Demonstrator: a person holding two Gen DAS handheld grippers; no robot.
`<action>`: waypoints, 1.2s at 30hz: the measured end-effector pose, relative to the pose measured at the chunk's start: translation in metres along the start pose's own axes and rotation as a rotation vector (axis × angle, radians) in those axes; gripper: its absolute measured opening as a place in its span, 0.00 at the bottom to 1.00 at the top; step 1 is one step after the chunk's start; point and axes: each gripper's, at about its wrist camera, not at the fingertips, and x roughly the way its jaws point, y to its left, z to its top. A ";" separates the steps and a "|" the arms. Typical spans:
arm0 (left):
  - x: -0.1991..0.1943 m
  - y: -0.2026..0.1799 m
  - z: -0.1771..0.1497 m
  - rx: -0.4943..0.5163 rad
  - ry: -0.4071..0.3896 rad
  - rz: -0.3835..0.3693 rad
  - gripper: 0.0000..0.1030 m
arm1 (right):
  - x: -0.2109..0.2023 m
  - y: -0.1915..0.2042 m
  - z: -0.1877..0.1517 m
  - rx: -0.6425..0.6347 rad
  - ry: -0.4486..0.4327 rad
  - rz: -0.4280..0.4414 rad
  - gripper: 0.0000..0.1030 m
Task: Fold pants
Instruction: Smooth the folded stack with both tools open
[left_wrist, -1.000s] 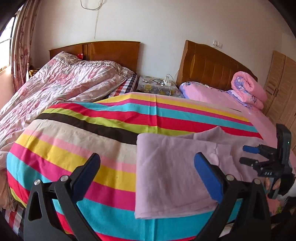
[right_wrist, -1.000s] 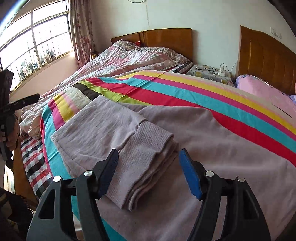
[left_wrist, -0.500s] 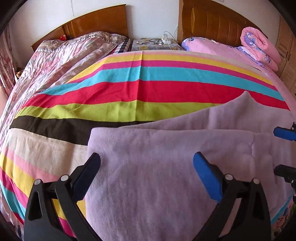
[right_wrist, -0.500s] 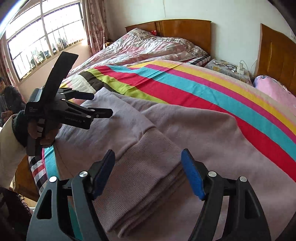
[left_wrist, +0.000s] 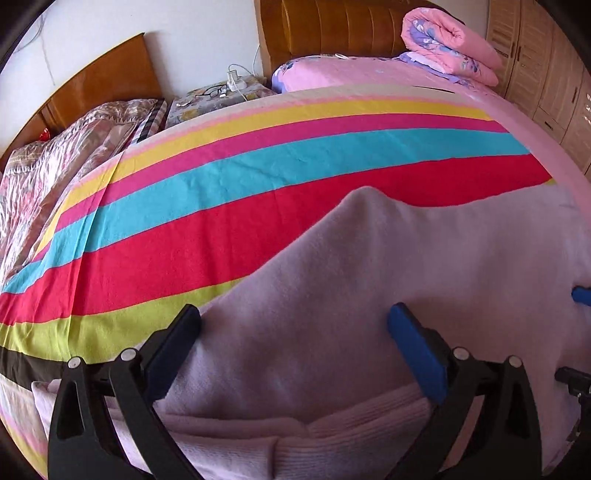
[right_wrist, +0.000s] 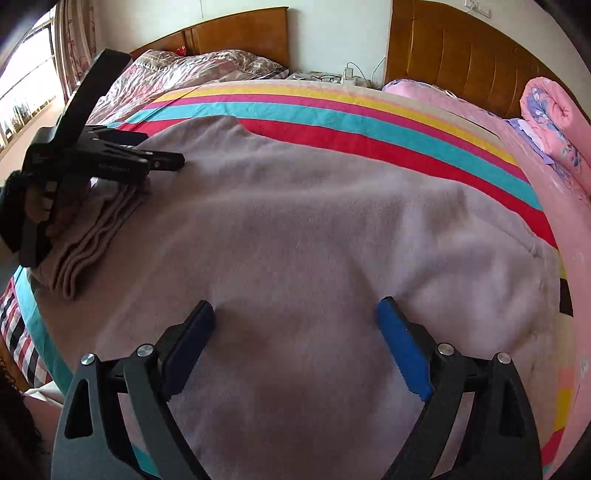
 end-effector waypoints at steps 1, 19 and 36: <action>-0.001 0.003 0.001 -0.009 0.004 0.024 0.99 | -0.006 -0.002 -0.006 0.004 0.010 0.002 0.84; 0.020 -0.124 0.043 0.177 -0.090 -0.008 0.99 | -0.040 -0.012 -0.058 0.052 -0.012 0.016 0.85; 0.021 -0.117 0.043 0.152 -0.081 -0.038 0.99 | -0.076 -0.028 -0.051 0.185 -0.055 -0.089 0.86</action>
